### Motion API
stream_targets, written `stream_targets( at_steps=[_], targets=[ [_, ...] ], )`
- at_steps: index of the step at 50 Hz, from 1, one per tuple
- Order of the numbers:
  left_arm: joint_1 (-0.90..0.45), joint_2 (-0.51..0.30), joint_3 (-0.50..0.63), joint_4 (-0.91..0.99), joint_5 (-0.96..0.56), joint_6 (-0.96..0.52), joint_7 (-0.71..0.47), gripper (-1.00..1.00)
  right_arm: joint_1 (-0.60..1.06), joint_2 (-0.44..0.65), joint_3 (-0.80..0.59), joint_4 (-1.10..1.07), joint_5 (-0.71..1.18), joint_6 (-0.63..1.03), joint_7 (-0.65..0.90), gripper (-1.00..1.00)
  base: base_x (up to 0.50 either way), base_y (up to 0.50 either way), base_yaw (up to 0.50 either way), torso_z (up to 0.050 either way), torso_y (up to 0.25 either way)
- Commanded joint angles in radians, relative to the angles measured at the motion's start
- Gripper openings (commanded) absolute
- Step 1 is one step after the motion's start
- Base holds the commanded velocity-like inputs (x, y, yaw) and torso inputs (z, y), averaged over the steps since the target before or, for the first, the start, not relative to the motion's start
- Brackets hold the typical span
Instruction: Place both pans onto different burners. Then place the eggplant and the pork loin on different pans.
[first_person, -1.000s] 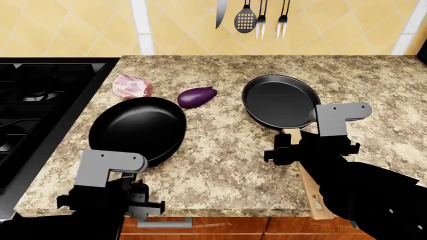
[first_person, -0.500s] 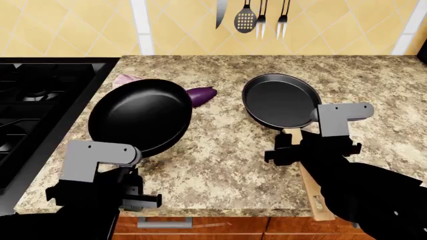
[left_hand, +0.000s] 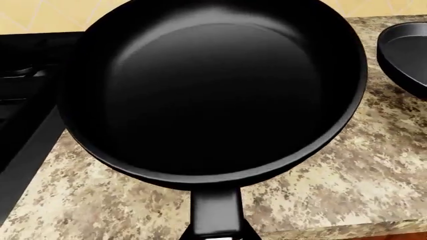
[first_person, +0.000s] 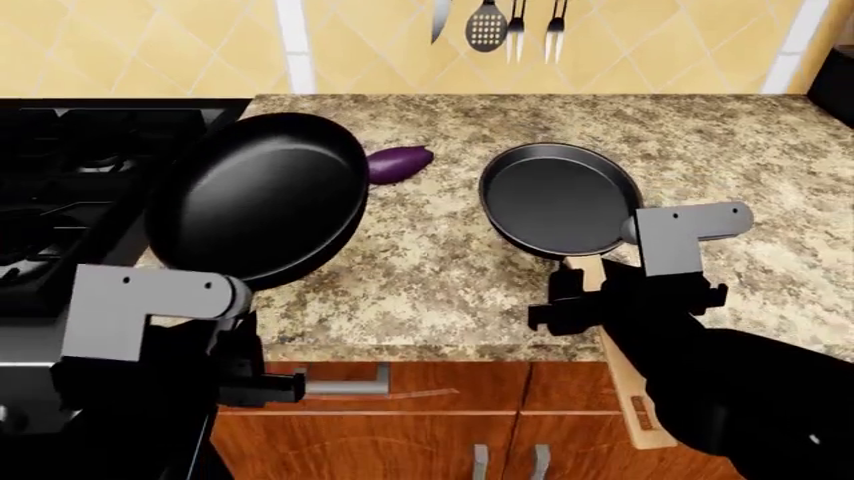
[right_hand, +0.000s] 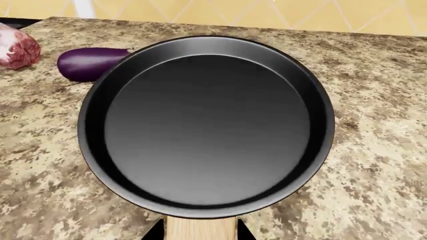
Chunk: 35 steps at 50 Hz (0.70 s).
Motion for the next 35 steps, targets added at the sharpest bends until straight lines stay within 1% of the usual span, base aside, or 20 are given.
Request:
stream_targets(
  at_steps=[1, 6, 35],
  targets=[
    [0.0, -0.011, -0.057, 0.013, 0.034, 0.023, 0.013, -1.0, 0.014, 0.0, 0.025, -0.026, -0.031, -0.017, -0.006, -1.0, 0.0, 0.0, 0.0, 0.0, 0.0],
    [0.007, -0.01, -0.059, 0.013, 0.041, 0.027, 0.018, -1.0, 0.011, 0.004, 0.029, -0.043, -0.03, -0.027, -0.005, -1.0, 0.0, 0.05, 0.0, 0.0, 0.004],
    [0.029, -0.009, -0.064, 0.015, 0.038, 0.051, 0.033, -1.0, 0.003, 0.01, 0.022, -0.073, -0.014, -0.049, -0.009, -1.0, 0.0, 0.5, 0.0, 0.001, 0.004]
  ],
)
